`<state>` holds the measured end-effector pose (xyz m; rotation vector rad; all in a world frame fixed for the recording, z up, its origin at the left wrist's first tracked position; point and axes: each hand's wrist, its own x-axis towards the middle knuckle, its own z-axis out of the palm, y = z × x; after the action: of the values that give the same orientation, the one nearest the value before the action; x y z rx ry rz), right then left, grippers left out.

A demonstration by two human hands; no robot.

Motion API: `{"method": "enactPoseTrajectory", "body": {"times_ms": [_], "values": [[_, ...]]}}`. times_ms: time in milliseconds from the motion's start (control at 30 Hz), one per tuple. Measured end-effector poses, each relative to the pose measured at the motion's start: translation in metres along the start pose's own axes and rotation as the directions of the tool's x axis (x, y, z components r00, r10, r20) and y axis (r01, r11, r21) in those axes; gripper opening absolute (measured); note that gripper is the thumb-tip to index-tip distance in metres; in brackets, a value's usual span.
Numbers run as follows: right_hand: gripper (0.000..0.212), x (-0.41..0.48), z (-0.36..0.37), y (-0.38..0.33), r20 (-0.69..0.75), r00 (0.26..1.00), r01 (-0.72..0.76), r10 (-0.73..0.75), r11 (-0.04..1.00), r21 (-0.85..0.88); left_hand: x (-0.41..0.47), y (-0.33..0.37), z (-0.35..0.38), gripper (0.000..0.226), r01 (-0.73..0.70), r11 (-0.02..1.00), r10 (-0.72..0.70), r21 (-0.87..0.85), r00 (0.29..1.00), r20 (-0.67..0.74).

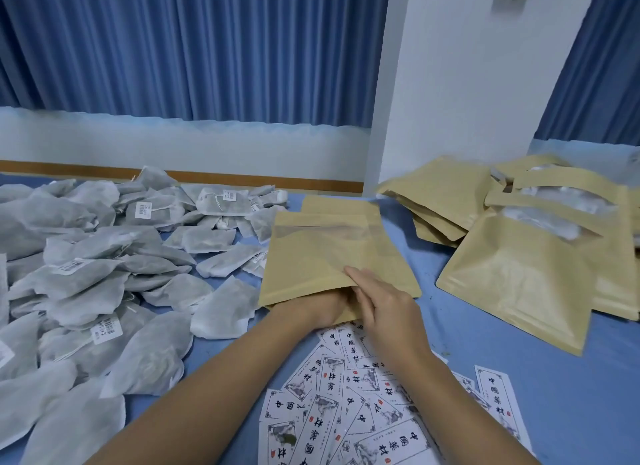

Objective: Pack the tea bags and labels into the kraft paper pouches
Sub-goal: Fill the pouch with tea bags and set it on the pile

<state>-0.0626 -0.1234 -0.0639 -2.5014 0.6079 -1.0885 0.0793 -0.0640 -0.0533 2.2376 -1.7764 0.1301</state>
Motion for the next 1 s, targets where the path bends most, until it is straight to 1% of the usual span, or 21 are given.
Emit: {"method": "enactPoseTrajectory", "body": {"times_ms": [33, 100, 133, 167, 233, 267, 300, 333, 367, 400, 433, 467, 500, 533, 567, 633, 733, 800, 867, 933, 1000], "values": [[0.036, 0.001, -0.001, 0.003, 0.000, 0.999, -0.036, 0.036, 0.999, -0.007, -0.007, 0.005, -0.001, 0.027, -0.054, 0.998, 0.053, -0.015, 0.998, -0.040], [0.036, 0.002, -0.002, 0.007, -0.015, 0.995, -0.101, 0.101, 0.995, -0.005, -0.025, 0.010, -0.004, 0.020, -0.240, 0.968, 0.222, -0.080, 0.958, -0.183], [0.035, 0.002, -0.002, 0.007, -0.031, 0.992, -0.123, 0.123, 0.992, -0.001, -0.036, 0.009, -0.007, 0.018, -0.362, 0.931, 0.334, -0.045, 0.895, -0.296], [0.034, 0.002, -0.002, 0.008, -0.053, 0.988, -0.142, 0.142, 0.990, 0.001, -0.048, 0.006, -0.010, 0.017, -0.450, 0.893, 0.402, -0.008, 0.806, -0.435], [0.032, 0.003, -0.003, 0.008, -0.086, 0.978, -0.194, 0.192, 0.981, -0.007, -0.068, -0.005, -0.017, 0.015, -0.482, 0.875, 0.376, 0.038, 0.628, -0.681], [0.032, 0.004, -0.003, 0.009, -0.084, 0.972, -0.221, 0.219, 0.975, -0.016, -0.074, -0.011, -0.022, 0.015, -0.418, 0.908, 0.299, 0.039, 0.579, -0.758], [0.032, 0.004, -0.004, 0.011, -0.075, 0.969, -0.239, 0.237, 0.971, -0.021, -0.076, -0.018, -0.026, 0.014, -0.291, 0.956, 0.189, 0.020, 0.565, -0.803], [0.032, 0.004, -0.004, 0.012, -0.067, 0.967, -0.247, 0.245, 0.969, -0.020, -0.076, -0.025, -0.030, 0.011, -0.095, 0.995, 0.039, -0.021, 0.585, -0.810], [0.033, 0.004, -0.005, 0.012, -0.062, 0.967, -0.248, 0.246, 0.969, -0.017, -0.074, -0.034, -0.031, 0.008, 0.135, 0.989, -0.132, -0.061, 0.625, -0.769], [0.033, 0.004, -0.005, 0.011, -0.058, 0.968, -0.247, 0.246, 0.969, -0.015, -0.072, -0.044, -0.030, 0.020, 0.354, 0.932, -0.307, -0.072, 0.671, -0.675], [0.033, 0.003, -0.005, 0.010, -0.054, 0.968, -0.245, 0.244, 0.969, -0.017, -0.072, -0.055, -0.026, 0.036, 0.525, 0.849, -0.474, -0.056, 0.712, -0.518], [0.033, 0.003, -0.005, 0.009, -0.049, 0.969, -0.242, 0.240, 0.970, -0.022, -0.072, -0.064, -0.023, 0.048, 0.637, 0.770, -0.610, -0.039, 0.716, -0.340], [0.033, 0.003, -0.004, 0.008, -0.043, 0.971, -0.238, 0.237, 0.971, -0.030, -0.073, -0.070, -0.020, 0.053, 0.701, 0.713, -0.690, -0.014, 0.697, -0.194], [0.033, 0.003, -0.003, 0.008, -0.034, 0.971, -0.236, 0.235, 0.971, -0.041, -0.074, -0.073, -0.016, 0.053, 0.725, 0.689, -0.718, 0.019, 0.686, -0.119], [0.033, 0.003, -0.003, 0.007, -0.024, 0.972, -0.235, 0.234, 0.971, -0.051, -0.074, -0.074, -0.012, 0.051, 0.720, 0.693, -0.713, 0.047, 0.693, -0.105], [0.033, 0.003, -0.002, 0.006, -0.013, 0.974, -0.226, 0.226, 0.972, -0.067, -0.072, -0.071, -0.011, 0.047, 0.668, 0.743, -0.654, 0.051, 0.740, -0.157], [0.033, 0.004, -0.001, 0.007, -0.006, 0.973, -0.229, 0.229, 0.971, -0.070, -0.072, -0.063, -0.012, 0.051, 0.558, 0.813, -0.581, -0.166, 0.793, -0.182], [0.033, 0.004, 0.000, 0.008, 0.000, 0.972, -0.233, 0.233, 0.971, -0.060, -0.075, -0.059, -0.014, 0.052, 0.490, 0.810, -0.561, -0.324, 0.808, -0.181], [0.033, 0.004, 0.000, 0.008, -0.004, 0.974, -0.227, 0.228, 0.972, -0.051, -0.077, -0.054, -0.015, 0.054, 0.447, 0.801, -0.554, -0.398, 0.807, -0.207], [0.032, 0.004, 0.001, 0.009, -0.007, 0.975, -0.221, 0.220, 0.974, -0.052, -0.077, -0.050, -0.014, 0.051, 0.457, 0.801, -0.559, -0.386, 0.802, -0.209], [0.031, 0.004, 0.001, 0.011, -0.002, 0.976, -0.219, 0.219, 0.974, -0.057, -0.076, -0.048, -0.014, 0.044, 0.505, 0.831, -0.549, -0.233, 0.814, -0.192]]}}
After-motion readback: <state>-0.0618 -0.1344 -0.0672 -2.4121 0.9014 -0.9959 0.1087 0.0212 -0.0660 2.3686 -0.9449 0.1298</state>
